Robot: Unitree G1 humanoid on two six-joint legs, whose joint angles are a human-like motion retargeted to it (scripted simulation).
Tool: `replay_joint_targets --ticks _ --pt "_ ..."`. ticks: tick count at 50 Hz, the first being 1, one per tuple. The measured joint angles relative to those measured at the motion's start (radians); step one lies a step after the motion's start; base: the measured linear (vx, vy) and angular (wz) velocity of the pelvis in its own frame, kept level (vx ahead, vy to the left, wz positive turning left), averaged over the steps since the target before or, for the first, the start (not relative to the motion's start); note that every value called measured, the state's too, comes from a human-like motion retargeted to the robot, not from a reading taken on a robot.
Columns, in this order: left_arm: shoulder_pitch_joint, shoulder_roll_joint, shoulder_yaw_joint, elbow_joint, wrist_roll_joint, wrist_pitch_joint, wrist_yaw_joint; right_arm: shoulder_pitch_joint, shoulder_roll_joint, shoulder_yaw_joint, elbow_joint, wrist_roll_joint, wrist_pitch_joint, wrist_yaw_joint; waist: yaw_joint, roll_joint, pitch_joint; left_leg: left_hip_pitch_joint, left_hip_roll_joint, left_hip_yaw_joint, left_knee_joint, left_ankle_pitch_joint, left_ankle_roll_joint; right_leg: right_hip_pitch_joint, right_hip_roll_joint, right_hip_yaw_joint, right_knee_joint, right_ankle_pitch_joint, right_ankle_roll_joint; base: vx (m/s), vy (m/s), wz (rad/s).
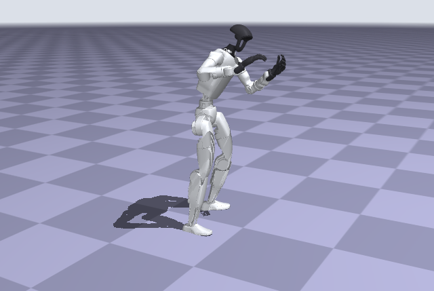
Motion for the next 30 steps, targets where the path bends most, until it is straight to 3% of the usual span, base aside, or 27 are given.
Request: replay_joint_targets --ticks 3,5,7,8,10,11,12,13,15,18,20,21,25,30 --pt "0.378 -0.024 0.057 -0.105 -0.213 -0.008 -0.092 -0.307 -0.212 0.172 0.346 0.047 0.084 -0.065 0.208 0.024 -0.001 -0.034 -0.042 -0.067 -0.034 0.01 -0.026 -0.013 -0.032 -0.071 0.055 -0.026 0.017 0.2 0.1 1.43" --pt "0.587 0.005 0.069 -0.092 -0.331 -0.027 -0.14 -0.575 -0.336 0.436 0.78 0.067 0.126 -0.171 0.357 0.032 -0.038 -0.063 -0.066 -0.105 -0.063 0.014 -0.039 -0.034 -0.049 -0.118 0.087 -0.047 0.02 0.2 0.07 1.25" --pt "0.719 -0.002 0.097 -0.037 -0.591 -0.083 -0.143 -0.893 -0.371 0.781 1.333 0.152 0.171 -0.116 0.489 0.035 -0.053 -0.093 -0.09 -0.147 -0.091 0.02 -0.038 -0.045 -0.065 -0.179 0.105 -0.062 0.012 0.2 0.04 1.37" --pt "0.778 0.023 0.129 0.028 -0.474 -0.042 -0.193 -0.967 -0.382 0.834 1.533 0.223 0.167 0.045 0.543 0.044 -0.058 -0.106 -0.101 -0.174 -0.107 0.027 -0.044 -0.042 -0.069 -0.218 0.108 -0.064 0.005 0.2 0.01 1.69" --pt "0.851 0.021 0.204 0.176 -0.424 -0.104 0.069 -1.053 -0.425 0.883 1.803 0.35 0.194 0.111 0.618 0.064 -0.047 -0.128 -0.122 -0.244 -0.138 0.043 -0.042 -0.023 -0.073 -0.3 0.12 -0.063 -0.022 0.21 -0.01 2.07" --pt "0.905 -0.031 0.264 0.186 -0.572 -0.063 -0.116 -1.068 -0.451 0.838 1.817 0.464 0.164 0.077 0.628 0.093 -0.038 -0.122 -0.128 -0.288 -0.169 0.058 -0.067 -0.005 -0.066 -0.33 0.135 -0.058 -0.042 0.22 -0.03 2.41" --pt "0.953 -0.081 0.326 0.217 -0.689 -0.044 -0.204 -1.071 -0.472 0.791 1.805 0.561 0.133 0.018 0.628 0.122 -0.027 -0.112 -0.131 -0.333 -0.199 0.073 -0.089 0.012 -0.058 -0.35 0.156 -0.052 -0.062 0.22 -0.05 2.58" --pt "0.987 -0.127 0.389 0.293 -0.74 -0.07 -0.099 -1.051 -0.483 0.74 1.741 0.625 0.099 -0.094 0.613 0.154 -0.013 -0.098 -0.131 -0.382 -0.229 0.088 -0.105 0.025 -0.048 -0.352 0.189 -0.043 -0.08 0.23 -0.07 2.59" --pt "1.06 -0.231 0.541 0.387 -0.879 -0.044 -0.2 -0.879 -0.488 0.596 1.492 0.667 0.019 -0.18 0.561 0.212 0.021 -0.05 -0.121 -0.476 -0.305 0.124 -0.158 0.037 -0.022 -0.302 0.286 -0.023 -0.105 0.22 -0.11 2.47" --pt "1.134 -0.231 0.759 0.654 -0.678 -0.045 -0.186 -0.577 -0.405 0.411 1.21 0.593 -0.038 -0.139 0.515 0.226 0.036 -0.003 -0.086 -0.572 -0.399 0.16 -0.188 -0.02 0.04 -0.11 0.438 0.023 -0.093 0.2 -0.19 1.76" --pt "1.149 -0.198 0.857 0.868 -0.541 -0.028 -0.093 -0.42 -0.37 0.359 1.037 0.563 -0.059 -0.124 0.514 0.224 0.042 0.008 -0.063 -0.602 -0.429 0.159 -0.152 -0.067 0.071 0.004 0.508 0.041 -0.066 0.16 -0.26 0.96" --pt "1.135 -0.184 0.903 0.971 -0.578 -0.019 -0.071 -0.376 -0.353 0.347 0.959 0.544 -0.069 -0.121 0.519 0.222 0.047 0.004 -0.058 -0.611 -0.428 0.152 -0.125 -0.084 0.062 0.021 0.526 0.039 -0.057 0.14 -0.28 0.61" --pt "1.078 -0.146 1.11 1.259 -0.72 -0.002 -0.009 -0.262 -0.284 0.33 0.664 0.44 -0.107 -0.12 0.568 0.23 0.061 -0.006 -0.046 -0.6 -0.364 0.087 -0.055 -0.122 -0.084 -0.082 0.539 0.018 -0.054 0.16 -0.28 -0.01" --pt "1.055 -0.161 1.307 1.211 -0.842 -0.01 -0.078 -0.078 -0.144 0.315 0.375 0.271 -0.132 -0.06 0.669 0.274 0.026 0.047 -0.034 -0.481 -0.217 -0.026 -0.063 -0.15 -0.327 -0.351 0.473 -0.012 -0.014 0.27 -0.23 -1.04"
